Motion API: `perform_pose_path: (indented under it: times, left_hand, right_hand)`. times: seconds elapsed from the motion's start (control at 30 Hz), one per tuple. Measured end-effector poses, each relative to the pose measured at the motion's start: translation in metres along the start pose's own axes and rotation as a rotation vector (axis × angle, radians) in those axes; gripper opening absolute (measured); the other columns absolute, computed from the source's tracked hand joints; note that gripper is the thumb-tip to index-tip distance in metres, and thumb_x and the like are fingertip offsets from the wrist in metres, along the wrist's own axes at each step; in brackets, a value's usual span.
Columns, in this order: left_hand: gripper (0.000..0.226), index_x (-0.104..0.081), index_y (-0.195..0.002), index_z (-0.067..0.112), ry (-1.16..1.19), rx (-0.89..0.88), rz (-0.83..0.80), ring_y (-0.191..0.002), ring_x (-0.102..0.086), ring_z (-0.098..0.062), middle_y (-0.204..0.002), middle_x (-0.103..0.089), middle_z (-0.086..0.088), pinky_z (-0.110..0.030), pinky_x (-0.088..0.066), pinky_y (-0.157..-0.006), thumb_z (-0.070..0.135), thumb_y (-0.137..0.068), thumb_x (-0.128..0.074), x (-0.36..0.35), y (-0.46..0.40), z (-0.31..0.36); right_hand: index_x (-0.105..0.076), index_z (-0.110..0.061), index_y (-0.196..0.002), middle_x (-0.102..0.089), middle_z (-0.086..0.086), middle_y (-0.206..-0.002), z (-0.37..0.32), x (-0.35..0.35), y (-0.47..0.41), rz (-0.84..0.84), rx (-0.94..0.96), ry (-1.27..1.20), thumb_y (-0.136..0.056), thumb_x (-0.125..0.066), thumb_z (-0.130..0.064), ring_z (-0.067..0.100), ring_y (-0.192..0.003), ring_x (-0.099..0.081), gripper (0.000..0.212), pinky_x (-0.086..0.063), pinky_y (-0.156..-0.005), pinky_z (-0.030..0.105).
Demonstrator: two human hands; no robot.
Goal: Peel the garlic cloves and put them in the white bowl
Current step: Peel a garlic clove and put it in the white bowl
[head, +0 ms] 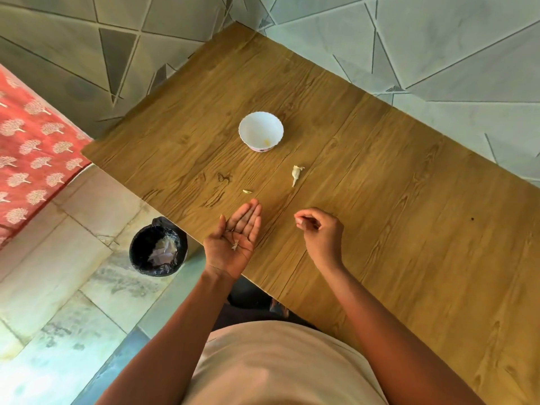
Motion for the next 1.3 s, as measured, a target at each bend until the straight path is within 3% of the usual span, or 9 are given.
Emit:
perform_pose_path:
  times: [0.13, 0.27, 0.4, 0.57, 0.73, 0.9, 1.07, 1.2, 1.3]
  left_hand:
    - [0.063, -0.067, -0.122, -0.013, -0.024, -0.002, 0.039, -0.133, -0.056, -0.039, -0.144, -0.055, -0.027, -0.045, -0.047, -0.109, 0.033, -0.109, -0.025, 0.005, 0.003, 0.007]
    - [0.064, -0.067, -0.121, -0.012, -0.033, 0.011, 0.051, -0.133, -0.056, -0.039, -0.143, -0.056, -0.027, -0.046, -0.045, -0.111, 0.034, -0.109, -0.025, 0.006, 0.003, 0.011]
    - [0.064, -0.066, -0.123, -0.012, -0.052, 0.034, 0.053, -0.133, -0.056, -0.039, -0.143, -0.056, -0.027, -0.046, -0.046, -0.110, 0.035, -0.109, -0.025, 0.008, 0.002, 0.011]
    - [0.066, -0.068, -0.121, -0.011, -0.077, 0.070, 0.037, -0.134, -0.055, -0.038, -0.144, -0.055, -0.027, -0.044, -0.043, -0.112, 0.036, -0.109, -0.024, 0.007, 0.001, 0.008]
    - [0.066, -0.069, -0.121, -0.010, -0.095, 0.079, 0.036, -0.134, -0.056, -0.038, -0.143, -0.056, -0.026, -0.045, -0.043, -0.112, 0.037, -0.109, -0.024, 0.007, 0.000, 0.008]
    - [0.067, -0.069, -0.120, -0.011, -0.081, 0.083, 0.025, -0.133, -0.057, -0.039, -0.143, -0.056, -0.027, -0.046, -0.045, -0.111, 0.037, -0.109, -0.024, 0.009, 0.001, 0.008]
    - [0.066, -0.067, -0.123, -0.012, -0.061, 0.069, 0.022, -0.133, -0.056, -0.039, -0.145, -0.054, -0.028, -0.047, -0.044, -0.111, 0.037, -0.109, -0.024, 0.010, 0.001, 0.010]
    - [0.067, -0.067, -0.124, -0.011, -0.073, 0.065, 0.012, -0.135, -0.054, -0.039, -0.146, -0.054, -0.027, -0.046, -0.042, -0.113, 0.038, -0.109, -0.023, 0.012, 0.004, 0.010]
    - [0.066, -0.067, -0.123, -0.011, -0.083, 0.064, 0.006, -0.135, -0.055, -0.039, -0.146, -0.053, -0.027, -0.046, -0.044, -0.112, 0.038, -0.109, -0.024, 0.013, 0.005, 0.010]
  right_hand:
    - [-0.075, -0.006, -0.113, -0.075, 0.008, -0.106, -0.009, -0.025, -0.019, -0.049, 0.192, 0.181, -0.087, -0.062, 0.014, 0.011, -0.098, -0.071, 0.035, -0.061, -0.084, 0.033]
    - [-0.071, 0.001, -0.118, -0.072, 0.014, -0.119, -0.009, -0.054, -0.026, -0.292, 0.588, 0.491, -0.080, -0.063, 0.015, 0.030, -0.114, -0.065, 0.042, -0.059, -0.091, 0.042]
    - [-0.068, 0.002, -0.124, -0.068, 0.017, -0.128, 0.010, -0.040, -0.001, -0.436, 0.789, 0.701, -0.083, -0.059, 0.003, 0.033, -0.119, -0.064, 0.041, -0.059, -0.093, 0.039]
    - [-0.064, 0.001, -0.130, -0.069, 0.014, -0.127, 0.018, -0.007, 0.014, -0.266, 0.576, 0.516, -0.090, -0.051, 0.003, 0.029, -0.120, -0.062, 0.042, -0.057, -0.096, 0.039]
    - [-0.058, 0.003, -0.135, -0.058, 0.020, -0.141, 0.023, -0.020, 0.022, -0.106, 0.273, 0.632, -0.083, -0.068, 0.004, 0.032, -0.131, -0.051, 0.054, -0.053, -0.103, 0.044]
    - [-0.062, 0.005, -0.131, -0.060, 0.020, -0.139, 0.006, -0.058, 0.045, -0.285, 0.444, 0.680, -0.072, -0.072, 0.003, 0.032, -0.124, -0.056, 0.060, -0.057, -0.094, 0.036]
    - [-0.056, 0.004, -0.137, -0.056, 0.019, -0.143, -0.004, -0.055, 0.014, -0.238, 0.427, 0.589, -0.081, -0.067, 0.009, 0.036, -0.135, -0.049, 0.057, -0.049, -0.107, 0.044]
    - [-0.052, 0.006, -0.140, -0.045, 0.026, -0.149, -0.001, -0.069, 0.010, -0.356, 0.605, 0.807, -0.087, -0.063, -0.001, 0.043, -0.141, -0.037, 0.054, -0.047, -0.109, 0.050]
    - [-0.053, 0.009, -0.137, -0.048, 0.026, -0.147, 0.010, -0.056, 0.035, -0.406, 0.734, 0.878, -0.089, -0.058, -0.004, 0.042, -0.139, -0.043, 0.050, -0.049, -0.107, 0.048]
Point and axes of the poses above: each hand's wrist, its own y-axis away from the middle knuckle, its own x-axis out of the back of the hand, z = x × y, the point moved 4 cm from there along -y, towards the middle knuckle
